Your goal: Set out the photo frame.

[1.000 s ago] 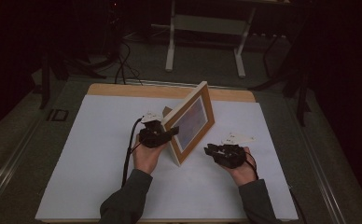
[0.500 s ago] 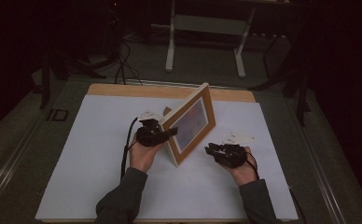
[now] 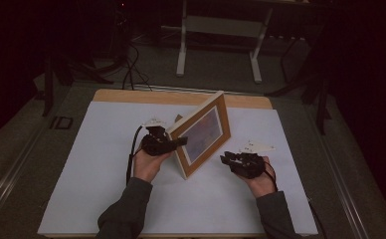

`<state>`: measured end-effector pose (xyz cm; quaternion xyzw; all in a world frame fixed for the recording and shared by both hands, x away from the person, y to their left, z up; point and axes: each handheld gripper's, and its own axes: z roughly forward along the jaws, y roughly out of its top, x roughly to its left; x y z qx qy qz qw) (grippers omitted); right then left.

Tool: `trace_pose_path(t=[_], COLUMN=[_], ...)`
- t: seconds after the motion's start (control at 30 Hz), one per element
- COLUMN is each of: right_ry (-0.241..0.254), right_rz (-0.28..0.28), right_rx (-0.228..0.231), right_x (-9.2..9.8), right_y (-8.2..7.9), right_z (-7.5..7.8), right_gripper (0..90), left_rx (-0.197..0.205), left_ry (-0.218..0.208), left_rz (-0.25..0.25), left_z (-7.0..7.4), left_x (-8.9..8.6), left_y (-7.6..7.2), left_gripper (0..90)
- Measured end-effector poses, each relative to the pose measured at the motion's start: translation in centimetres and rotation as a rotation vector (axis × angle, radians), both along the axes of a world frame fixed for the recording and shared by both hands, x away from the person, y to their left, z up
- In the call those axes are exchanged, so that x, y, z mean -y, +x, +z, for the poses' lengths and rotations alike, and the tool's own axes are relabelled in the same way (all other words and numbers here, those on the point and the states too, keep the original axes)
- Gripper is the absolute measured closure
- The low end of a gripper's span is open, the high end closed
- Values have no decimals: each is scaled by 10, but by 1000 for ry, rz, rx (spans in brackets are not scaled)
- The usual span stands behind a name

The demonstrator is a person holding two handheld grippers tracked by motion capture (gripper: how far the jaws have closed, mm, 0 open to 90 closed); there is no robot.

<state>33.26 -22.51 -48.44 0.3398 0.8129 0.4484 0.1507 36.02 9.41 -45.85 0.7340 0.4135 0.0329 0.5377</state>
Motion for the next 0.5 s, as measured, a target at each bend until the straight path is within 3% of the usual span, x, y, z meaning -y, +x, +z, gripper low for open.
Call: trace_pose_path(t=[0.5], right_ry=[19], right_rz=[-49], right_rx=[-1], right_x=[7], right_y=[3], right_z=[-1], right_gripper=[664], left_rx=[7], left_ry=[2], left_rz=[-83], left_z=[0], left_x=[-8], left_y=[1], left_gripper=[759])
